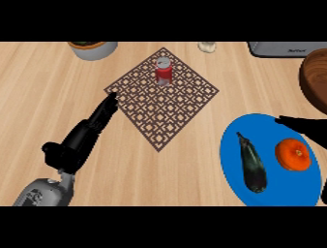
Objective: Pick the squash from the plate and place it in the bowl
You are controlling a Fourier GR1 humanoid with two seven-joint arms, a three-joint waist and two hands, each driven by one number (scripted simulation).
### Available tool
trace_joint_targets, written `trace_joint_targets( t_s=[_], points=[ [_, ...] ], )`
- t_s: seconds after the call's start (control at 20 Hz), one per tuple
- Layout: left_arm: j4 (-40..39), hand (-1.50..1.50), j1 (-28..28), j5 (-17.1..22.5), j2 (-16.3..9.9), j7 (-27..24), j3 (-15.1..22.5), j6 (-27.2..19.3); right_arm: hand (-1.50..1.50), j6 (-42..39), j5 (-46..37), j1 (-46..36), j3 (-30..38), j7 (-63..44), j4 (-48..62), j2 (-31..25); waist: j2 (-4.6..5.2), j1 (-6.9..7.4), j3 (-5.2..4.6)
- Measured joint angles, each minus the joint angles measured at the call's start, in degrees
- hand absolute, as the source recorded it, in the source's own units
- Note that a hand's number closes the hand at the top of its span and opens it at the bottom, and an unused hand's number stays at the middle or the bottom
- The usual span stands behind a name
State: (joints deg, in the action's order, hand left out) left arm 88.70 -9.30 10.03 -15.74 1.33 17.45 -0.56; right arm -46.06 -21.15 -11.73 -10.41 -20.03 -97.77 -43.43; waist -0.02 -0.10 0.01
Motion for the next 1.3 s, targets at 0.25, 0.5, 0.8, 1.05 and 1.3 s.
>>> trace_joint_targets(
  t_s=[0.25,0.5,0.8,1.05,1.3],
  points=[
    [1.9,0.00,0.7,-1.5,1.4,2.0,-0.3,0.4,-1.50,3.3,-6.9,1.4,0.5,3.0,-0.1,1.4,0.00,0.08,0.01],
    [1.8,0.00,0.8,-3.4,3.5,2.4,-0.9,1.0,-1.50,5.6,-12.4,3.2,1.9,6.1,1.3,2.7,0.01,0.06,0.00],
    [2.6,0.00,1.5,-3.7,3.5,2.6,-3.5,3.7,-1.50,7.7,-18.2,2.9,2.1,10.3,7.9,5.0,0.03,0.21,0.00],
    [1.7,0.00,1.0,-5.0,4.8,2.6,-4.9,5.0,-1.50,9.3,-22.4,1.5,2.3,13.7,13.5,7.5,0.04,0.22,0.00],
    [3.5,0.00,3.2,-6.9,6.2,2.7,-4.7,5.5,1.50,10.3,-24.5,1.2,3.8,17.5,16.6,8.9,0.03,0.23,0.01]
  ],
)
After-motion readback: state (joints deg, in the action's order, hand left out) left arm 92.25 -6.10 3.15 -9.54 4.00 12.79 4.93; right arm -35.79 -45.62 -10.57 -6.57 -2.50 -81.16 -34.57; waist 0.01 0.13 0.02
